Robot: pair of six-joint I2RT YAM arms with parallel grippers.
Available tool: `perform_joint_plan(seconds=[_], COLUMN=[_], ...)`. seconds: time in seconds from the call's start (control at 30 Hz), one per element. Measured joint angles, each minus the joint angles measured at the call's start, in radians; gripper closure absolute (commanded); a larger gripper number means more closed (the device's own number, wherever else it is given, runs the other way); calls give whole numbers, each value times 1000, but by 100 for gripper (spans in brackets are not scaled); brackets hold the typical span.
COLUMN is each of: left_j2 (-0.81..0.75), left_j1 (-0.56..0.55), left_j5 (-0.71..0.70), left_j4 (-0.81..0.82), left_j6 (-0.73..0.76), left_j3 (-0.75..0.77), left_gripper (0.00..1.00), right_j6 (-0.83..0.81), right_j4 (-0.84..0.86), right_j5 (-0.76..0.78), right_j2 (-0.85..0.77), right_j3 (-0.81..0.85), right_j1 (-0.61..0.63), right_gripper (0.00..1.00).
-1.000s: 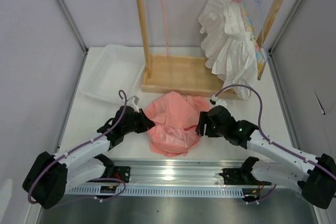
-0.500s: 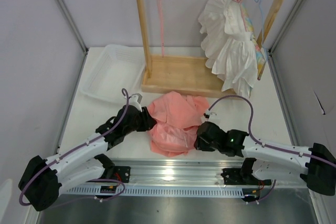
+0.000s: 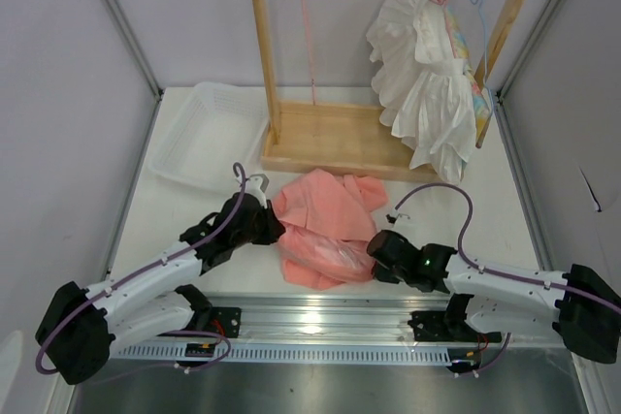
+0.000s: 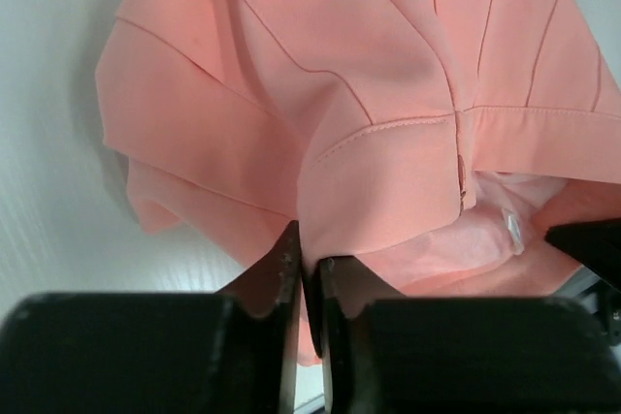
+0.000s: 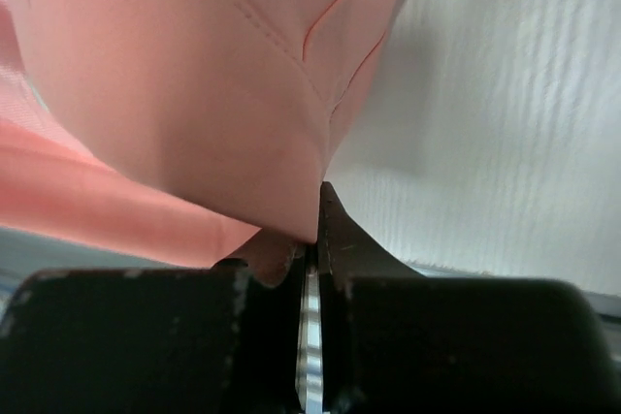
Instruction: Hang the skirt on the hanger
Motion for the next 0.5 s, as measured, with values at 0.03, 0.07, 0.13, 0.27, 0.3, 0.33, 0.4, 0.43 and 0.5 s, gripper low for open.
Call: perform_joint_plan(seconds=[0.03, 0.07, 0.13, 0.27, 0.3, 0.33, 0.4, 0.43, 0.5], left_j2=[1, 2, 9, 36, 48, 62, 94, 108, 118], left_j1=[-2, -3, -11, -50, -66, -82, -111, -124, -143], left_j5=[0, 1, 1, -8, -13, -18, -29, -37, -48], left_j4=[-3, -2, 5, 42, 53, 64, 78, 85, 90], left_j6=[-3, -5, -25, -90, -107, -122, -143, -150, -157], left_j3=[0, -2, -9, -57, -71, -83, -93, -96, -97], left_gripper=[94, 95, 97, 96, 93, 91, 82, 78, 64], right_j6=[-15, -39, -102, -230, -262, -282, -322, -338, -358], right_j4=[-2, 0, 22, 98, 119, 135, 157, 166, 181], right_j5=[1, -1, 1, -40, -64, -76, -94, -100, -97], right_j2=[5, 16, 44, 95, 114, 128, 164, 178, 188], right_j3=[4, 13, 35, 83, 102, 117, 157, 174, 185], right_j1=[-23, -67, -178, -402, -447, -469, -486, -481, -451], right_gripper=[100, 100, 100, 100, 100, 99, 95, 84, 75])
